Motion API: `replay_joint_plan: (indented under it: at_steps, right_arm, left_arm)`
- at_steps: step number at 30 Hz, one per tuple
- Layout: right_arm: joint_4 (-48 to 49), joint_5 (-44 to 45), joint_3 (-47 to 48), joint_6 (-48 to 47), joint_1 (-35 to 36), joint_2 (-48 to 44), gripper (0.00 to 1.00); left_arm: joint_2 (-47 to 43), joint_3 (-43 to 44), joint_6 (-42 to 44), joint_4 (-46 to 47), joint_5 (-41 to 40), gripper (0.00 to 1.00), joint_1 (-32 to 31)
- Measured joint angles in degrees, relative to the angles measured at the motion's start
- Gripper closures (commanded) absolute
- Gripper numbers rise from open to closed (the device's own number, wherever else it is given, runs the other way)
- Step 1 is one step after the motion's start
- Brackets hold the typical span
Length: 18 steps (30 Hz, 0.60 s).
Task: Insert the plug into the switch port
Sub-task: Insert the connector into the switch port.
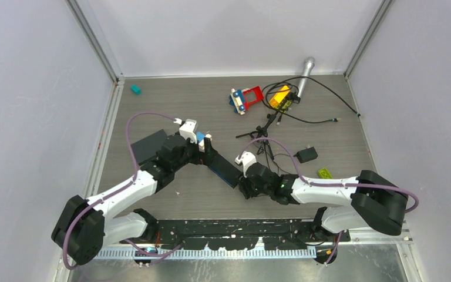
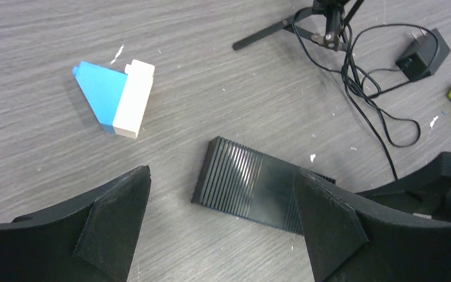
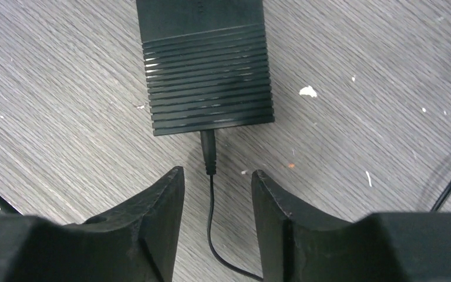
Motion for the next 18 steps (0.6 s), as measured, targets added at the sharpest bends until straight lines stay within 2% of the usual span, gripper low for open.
replay_joint_plan:
  at_steps: [7,14,18]
  right_arm:
    - [0.0,0.4,-3.2,3.0,0.0,-3.7,0.43]
    - [1.3,-1.3,-4.0,2.9,0.0,-3.6,0.52]
    - [3.2,-1.6,-4.0,2.1,0.0,-2.6,0.57]
  left_arm:
    - [6.1,1.7,0.4,1.9,-2.0,0.11,0.0]
    - [12.7,2.0,0.3,2.6,1.5,0.23,0.0]
    - [14.6,2.0,0.1,3.1,3.6,0.27,0.0]
